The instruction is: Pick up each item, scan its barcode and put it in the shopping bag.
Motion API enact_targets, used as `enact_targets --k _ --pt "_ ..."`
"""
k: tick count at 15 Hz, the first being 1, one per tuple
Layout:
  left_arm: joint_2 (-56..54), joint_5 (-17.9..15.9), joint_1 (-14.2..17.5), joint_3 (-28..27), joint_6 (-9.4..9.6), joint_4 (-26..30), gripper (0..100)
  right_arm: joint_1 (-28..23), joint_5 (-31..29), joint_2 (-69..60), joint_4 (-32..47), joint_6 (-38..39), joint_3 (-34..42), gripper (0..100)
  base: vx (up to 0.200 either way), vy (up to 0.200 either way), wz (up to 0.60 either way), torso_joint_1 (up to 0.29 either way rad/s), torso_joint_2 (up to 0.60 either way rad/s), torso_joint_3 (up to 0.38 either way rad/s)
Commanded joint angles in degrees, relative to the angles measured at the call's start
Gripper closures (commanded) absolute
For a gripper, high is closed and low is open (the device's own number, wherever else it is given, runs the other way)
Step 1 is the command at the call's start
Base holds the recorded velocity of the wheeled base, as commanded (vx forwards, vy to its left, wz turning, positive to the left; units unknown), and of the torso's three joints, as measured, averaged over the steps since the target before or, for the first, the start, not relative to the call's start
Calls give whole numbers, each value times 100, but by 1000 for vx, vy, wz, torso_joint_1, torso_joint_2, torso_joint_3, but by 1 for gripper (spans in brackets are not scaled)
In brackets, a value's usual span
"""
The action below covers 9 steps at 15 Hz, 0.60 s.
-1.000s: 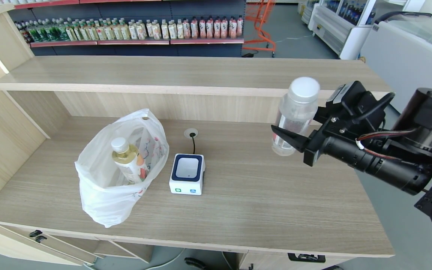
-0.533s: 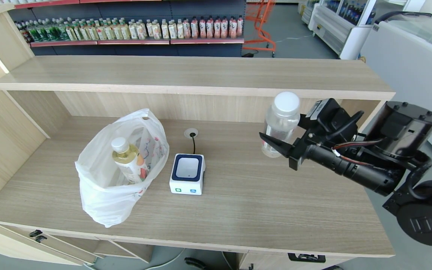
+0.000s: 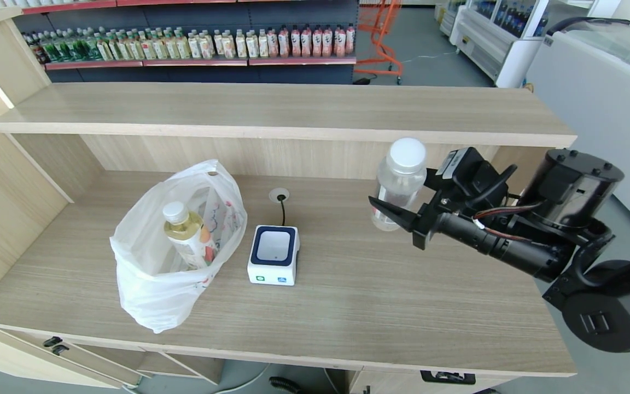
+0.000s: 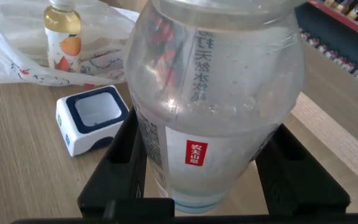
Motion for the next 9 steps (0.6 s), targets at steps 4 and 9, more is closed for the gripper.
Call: enact_targets --k 4,9 --pt "-2 3 0 0 -42 1 0 72 148 51 -1 25 -103 100 0 200 0 2 4 1" --pt "6 3 0 0 -42 1 0 63 227 227 -177 25 -68 100 0 200 0 0 2 2"
